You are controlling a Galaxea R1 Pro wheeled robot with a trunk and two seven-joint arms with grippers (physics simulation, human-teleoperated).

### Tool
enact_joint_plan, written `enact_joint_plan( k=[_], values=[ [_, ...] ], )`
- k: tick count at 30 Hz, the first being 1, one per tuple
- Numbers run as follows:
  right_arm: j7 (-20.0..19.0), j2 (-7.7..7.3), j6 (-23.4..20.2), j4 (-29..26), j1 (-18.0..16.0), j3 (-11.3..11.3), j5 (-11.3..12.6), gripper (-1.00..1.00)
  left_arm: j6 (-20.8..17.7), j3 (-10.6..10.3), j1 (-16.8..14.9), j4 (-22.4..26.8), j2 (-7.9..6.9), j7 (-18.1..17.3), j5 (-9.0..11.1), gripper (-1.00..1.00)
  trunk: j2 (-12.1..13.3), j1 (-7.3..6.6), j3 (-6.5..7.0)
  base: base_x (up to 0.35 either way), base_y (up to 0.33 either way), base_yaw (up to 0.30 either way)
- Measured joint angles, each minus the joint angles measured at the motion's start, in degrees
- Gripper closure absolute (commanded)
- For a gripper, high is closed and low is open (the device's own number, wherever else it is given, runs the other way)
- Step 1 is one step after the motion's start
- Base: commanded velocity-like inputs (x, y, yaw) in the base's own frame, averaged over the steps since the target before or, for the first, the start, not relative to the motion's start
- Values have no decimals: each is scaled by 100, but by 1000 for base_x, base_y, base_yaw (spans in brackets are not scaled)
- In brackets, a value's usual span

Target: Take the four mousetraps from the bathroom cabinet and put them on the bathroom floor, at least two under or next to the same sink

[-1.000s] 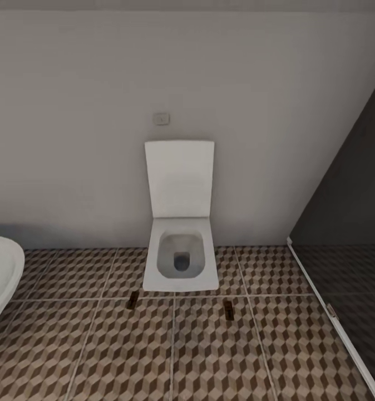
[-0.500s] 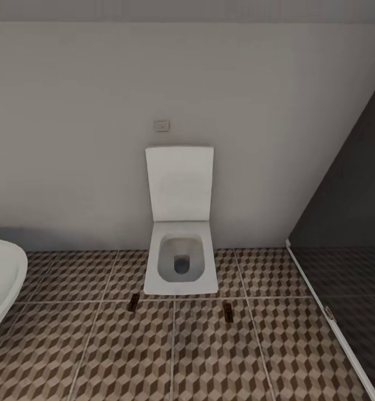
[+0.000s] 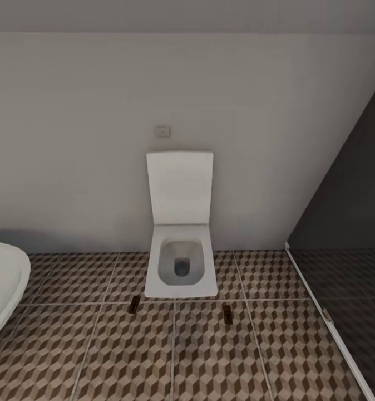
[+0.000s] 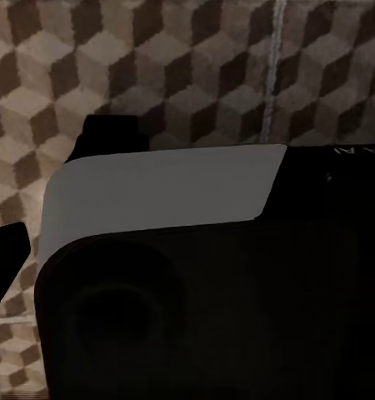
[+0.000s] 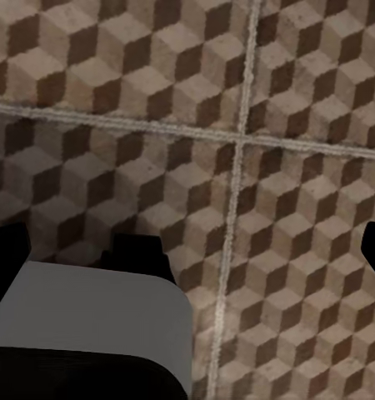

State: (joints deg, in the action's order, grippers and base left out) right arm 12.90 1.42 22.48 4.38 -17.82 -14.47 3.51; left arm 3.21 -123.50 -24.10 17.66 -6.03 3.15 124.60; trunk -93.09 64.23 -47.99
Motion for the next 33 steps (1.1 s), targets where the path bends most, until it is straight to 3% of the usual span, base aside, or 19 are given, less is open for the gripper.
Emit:
enact_joint_plan(
  k=[12,33],
  values=[
    [-1,21,-2,-4,7,0,0,-100,5,-10,11,404,74,-4,-10,-100,481,-264,216,0,0,0],
    [-3,36,0,-5,14,0,1,-100,5,-10,12,157,57,9,-10,-100,1324,-725,593,0,0,0]
  ],
)
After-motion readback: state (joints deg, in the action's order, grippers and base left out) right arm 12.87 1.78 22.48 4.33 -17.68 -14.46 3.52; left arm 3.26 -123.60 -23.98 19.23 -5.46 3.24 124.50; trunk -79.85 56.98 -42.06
